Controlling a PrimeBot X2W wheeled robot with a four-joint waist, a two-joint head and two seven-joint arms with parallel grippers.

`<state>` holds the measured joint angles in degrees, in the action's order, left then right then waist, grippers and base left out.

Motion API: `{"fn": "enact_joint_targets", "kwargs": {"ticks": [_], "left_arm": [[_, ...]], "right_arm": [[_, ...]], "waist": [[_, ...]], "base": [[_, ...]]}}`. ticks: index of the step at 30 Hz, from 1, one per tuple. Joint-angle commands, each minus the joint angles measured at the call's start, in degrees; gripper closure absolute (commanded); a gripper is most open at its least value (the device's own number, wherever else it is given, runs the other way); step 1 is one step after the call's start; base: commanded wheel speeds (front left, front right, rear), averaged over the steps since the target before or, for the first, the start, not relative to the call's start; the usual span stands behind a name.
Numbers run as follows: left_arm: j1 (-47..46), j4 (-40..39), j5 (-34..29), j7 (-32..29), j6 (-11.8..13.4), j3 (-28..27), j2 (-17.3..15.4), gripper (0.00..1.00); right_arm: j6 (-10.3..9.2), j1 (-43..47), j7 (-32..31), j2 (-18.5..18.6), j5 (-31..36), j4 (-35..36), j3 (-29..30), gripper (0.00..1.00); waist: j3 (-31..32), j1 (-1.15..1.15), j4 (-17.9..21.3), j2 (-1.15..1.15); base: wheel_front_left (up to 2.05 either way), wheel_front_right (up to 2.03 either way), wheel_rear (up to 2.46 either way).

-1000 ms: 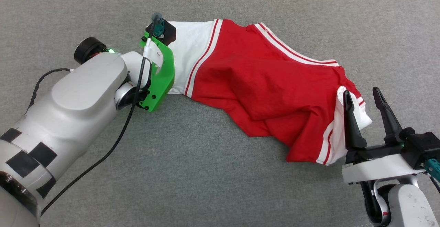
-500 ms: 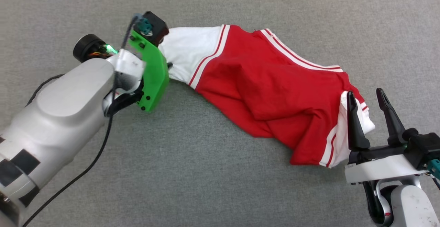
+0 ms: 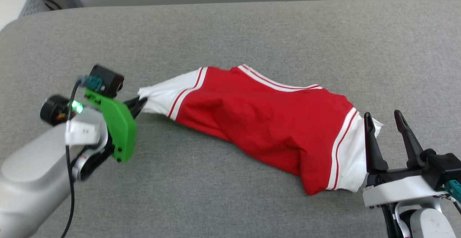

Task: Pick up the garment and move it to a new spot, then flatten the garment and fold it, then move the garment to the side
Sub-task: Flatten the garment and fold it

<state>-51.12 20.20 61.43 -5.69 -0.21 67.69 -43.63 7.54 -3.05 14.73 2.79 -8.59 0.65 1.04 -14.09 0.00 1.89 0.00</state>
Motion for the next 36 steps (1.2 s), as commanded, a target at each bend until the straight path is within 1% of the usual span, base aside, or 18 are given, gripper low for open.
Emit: {"fn": "enact_joint_targets", "kwargs": {"ticks": [1, 5, 8, 12, 18, 19, 20, 21, 24, 26, 30, 33, 36], "left_arm": [[2.94, -1.11, 1.53, 1.22, 1.37, -0.48, -1.16, 1.00], [9.53, -3.39, 4.69, 4.09, 4.16, -1.00, -2.73, 1.00], [13.92, -3.69, 6.49, 5.89, 5.74, -0.89, -3.02, 1.00], [18.76, -2.69, 8.87, 7.12, 6.23, -0.17, -1.58, 1.00], [22.61, 1.99, 10.55, 7.81, 5.30, 1.12, 2.62, 1.00], [22.74, 2.87, 10.49, 8.50, 5.33, 1.02, 3.28, 0.97], [22.78, 3.53, 10.31, 9.22, 5.47, 0.91, 3.72, 0.51], [22.73, 4.29, 10.09, 10.63, 5.91, 0.42, 4.17, 0.00], [22.98, 5.54, 9.66, 15.22, 7.34, -1.28, 4.94, 0.00], [23.09, 5.54, 8.42, 17.95, 8.86, -2.24, 5.07, 0.00], [23.96, 3.07, 4.87, 20.46, 13.02, -6.06, 5.21, 0.00], [25.42, -0.88, -0.98, 20.64, 16.06, -12.69, 5.70, 0.00], [28.99, -4.95, -7.66, 20.66, 18.42, -19.60, 6.77, 0.00]], "right_arm": [[-0.05, 1.14, 0.27, 0.09, 0.41, -0.07, 0.15, 0.00], [-0.05, 2.43, 0.27, 0.09, 0.70, -0.24, 0.31, 0.00], [-0.05, 3.04, 0.27, 0.09, 0.96, -0.33, 0.45, 0.00], [-0.05, 3.41, 0.27, 0.09, 1.38, -0.45, 0.81, 0.00], [-0.05, 3.23, 0.27, 0.09, 1.87, -1.03, 1.70, 0.00], [-0.05, 3.19, 0.27, 0.09, 1.98, -1.16, 1.96, 0.00], [-0.05, 3.13, 0.27, 0.09, 2.09, -1.19, 2.27, 0.00], [-0.05, 3.06, 0.27, 0.09, 2.16, -1.16, 2.64, 0.00], [-0.05, 2.71, 0.27, 0.09, 2.62, -0.89, 3.36, 0.00], [-0.05, 2.32, 0.27, 0.09, 3.41, -0.39, 3.82, 0.00], [-0.05, 0.64, 0.27, 0.62, 6.36, 0.61, 4.21, 0.00], [-0.05, -1.60, 0.27, 3.15, 6.85, 1.45, 4.44, 0.00], [-0.05, -3.96, 0.27, 6.51, 5.77, 1.59, 3.64, 0.00]], "waist": [[1.76, 0.00, -1.35, 0.00], [2.95, 0.00, -1.72, 0.00], [3.57, 0.00, -1.81, 0.00], [4.12, 0.00, -2.00, 0.00], [4.88, 0.00, -2.49, 0.00], [5.09, 0.00, -2.64, 0.00], [5.30, 0.00, -2.75, 0.00], [5.56, 0.00, -2.84, 0.00], [6.31, 0.00, -2.92, 0.00], [6.97, 0.00, -3.04, 0.00], [7.90, 0.00, -3.35, 0.00], [8.28, 0.00, -3.79, 0.00], [8.59, 0.00, -4.14, 0.00]], "base": [[0.00, 0.00, 0.00], [0.00, 0.00, 0.00], [0.00, 0.00, 0.00], [0.00, 0.00, 0.00], [0.00, 0.00, 0.00], [0.00, 0.00, 0.00], [0.00, 0.00, 0.00], [0.00, 0.00, 0.00], [0.00, 0.00, 0.00], [0.00, 0.00, 0.00], [0.00, 0.00, 0.00], [0.00, 0.00, 0.00], [0.00, 0.00, 0.00]]}}
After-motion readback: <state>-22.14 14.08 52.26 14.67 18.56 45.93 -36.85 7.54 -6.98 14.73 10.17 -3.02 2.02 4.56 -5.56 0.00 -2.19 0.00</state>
